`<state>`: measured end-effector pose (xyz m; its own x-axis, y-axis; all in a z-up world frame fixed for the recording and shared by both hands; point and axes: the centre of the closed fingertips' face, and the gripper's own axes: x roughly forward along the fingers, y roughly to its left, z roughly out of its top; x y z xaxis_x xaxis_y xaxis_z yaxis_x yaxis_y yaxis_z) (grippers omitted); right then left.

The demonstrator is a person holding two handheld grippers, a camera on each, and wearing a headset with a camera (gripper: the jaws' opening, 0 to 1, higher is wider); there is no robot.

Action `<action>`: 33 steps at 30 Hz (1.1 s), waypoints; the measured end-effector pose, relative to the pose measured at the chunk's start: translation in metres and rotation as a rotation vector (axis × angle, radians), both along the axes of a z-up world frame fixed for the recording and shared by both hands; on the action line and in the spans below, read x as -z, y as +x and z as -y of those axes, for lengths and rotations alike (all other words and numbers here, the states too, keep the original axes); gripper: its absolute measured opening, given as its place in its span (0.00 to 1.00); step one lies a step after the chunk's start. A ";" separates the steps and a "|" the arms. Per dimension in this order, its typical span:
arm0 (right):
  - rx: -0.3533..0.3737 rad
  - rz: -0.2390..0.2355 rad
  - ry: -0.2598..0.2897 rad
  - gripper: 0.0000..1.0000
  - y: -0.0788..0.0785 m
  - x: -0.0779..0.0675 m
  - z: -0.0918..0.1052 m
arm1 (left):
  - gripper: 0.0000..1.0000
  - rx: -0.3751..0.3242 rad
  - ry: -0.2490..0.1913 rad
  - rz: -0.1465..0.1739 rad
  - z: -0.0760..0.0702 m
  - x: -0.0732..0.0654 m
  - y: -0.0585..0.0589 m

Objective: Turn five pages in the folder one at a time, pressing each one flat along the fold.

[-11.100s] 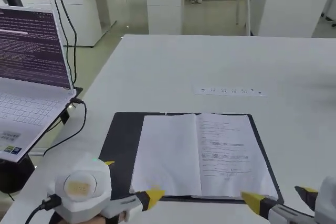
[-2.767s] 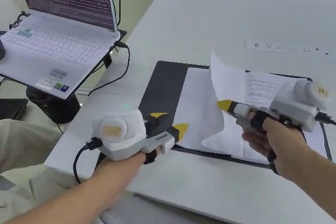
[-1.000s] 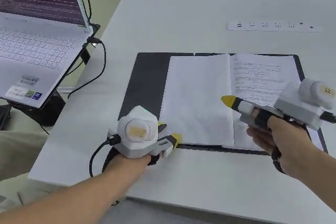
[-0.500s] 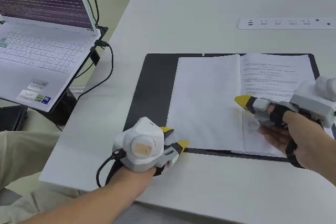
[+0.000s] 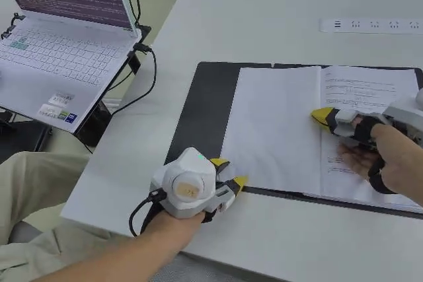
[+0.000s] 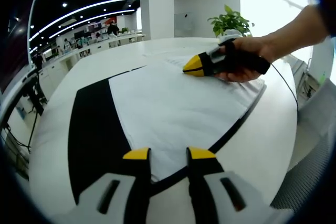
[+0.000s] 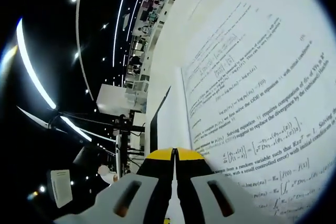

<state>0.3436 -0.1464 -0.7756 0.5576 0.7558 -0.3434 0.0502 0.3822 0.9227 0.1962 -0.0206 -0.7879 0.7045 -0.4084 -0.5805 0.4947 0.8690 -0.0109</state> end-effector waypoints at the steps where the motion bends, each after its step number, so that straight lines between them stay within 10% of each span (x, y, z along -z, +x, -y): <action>1: 0.013 -0.009 0.007 0.00 0.005 0.001 0.000 | 0.25 -0.002 -0.002 0.001 0.000 0.000 0.000; 33: 0.270 -0.035 0.037 0.00 0.110 0.001 0.000 | 0.25 -0.020 -0.011 0.024 0.002 -0.003 0.000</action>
